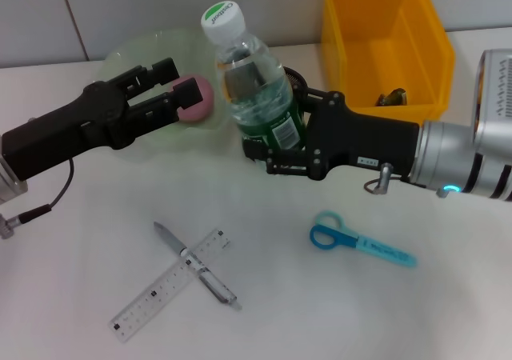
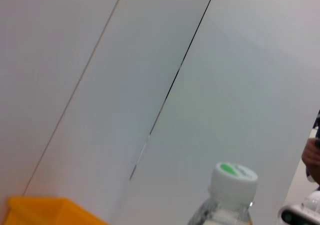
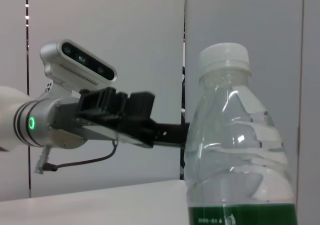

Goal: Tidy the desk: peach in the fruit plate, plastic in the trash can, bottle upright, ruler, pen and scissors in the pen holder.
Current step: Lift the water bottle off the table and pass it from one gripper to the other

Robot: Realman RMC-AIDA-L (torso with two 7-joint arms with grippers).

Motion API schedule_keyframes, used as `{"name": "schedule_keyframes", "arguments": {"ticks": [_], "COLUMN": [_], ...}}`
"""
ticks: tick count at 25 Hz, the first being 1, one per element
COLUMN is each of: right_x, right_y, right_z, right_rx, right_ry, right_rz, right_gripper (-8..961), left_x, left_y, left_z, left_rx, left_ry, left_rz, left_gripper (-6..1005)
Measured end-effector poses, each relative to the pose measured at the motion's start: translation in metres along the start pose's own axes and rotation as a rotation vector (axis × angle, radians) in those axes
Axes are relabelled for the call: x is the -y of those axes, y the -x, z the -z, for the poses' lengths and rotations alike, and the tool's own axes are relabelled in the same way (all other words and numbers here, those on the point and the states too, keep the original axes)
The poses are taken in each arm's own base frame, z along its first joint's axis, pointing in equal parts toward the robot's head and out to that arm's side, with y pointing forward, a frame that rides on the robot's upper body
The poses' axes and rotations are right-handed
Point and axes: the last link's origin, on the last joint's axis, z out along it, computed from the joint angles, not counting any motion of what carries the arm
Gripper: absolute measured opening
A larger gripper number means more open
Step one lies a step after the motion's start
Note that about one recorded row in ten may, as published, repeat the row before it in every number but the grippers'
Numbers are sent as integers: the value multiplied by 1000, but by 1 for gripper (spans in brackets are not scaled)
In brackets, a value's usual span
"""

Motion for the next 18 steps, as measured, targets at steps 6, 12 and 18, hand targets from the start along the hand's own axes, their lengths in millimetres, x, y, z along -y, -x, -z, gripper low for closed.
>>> {"name": "schedule_keyframes", "arguments": {"ticks": [6, 12, 18], "right_x": [-10, -17, -20], "right_y": [-6, -6, -8], "right_z": [-5, -8, -9], "right_rx": [32, 46, 41], "right_ry": [15, 44, 58], "right_rz": [-29, -52, -61], "right_gripper": [772, 772, 772], "left_x": [-3, -3, -5], "left_y": [2, 5, 4], "left_z": [-4, -10, -14], "left_rx": [-35, -44, -64], "left_ry": [15, 20, 38], "left_rz": [-37, -51, -62], "left_gripper": [709, 708, 706]}}
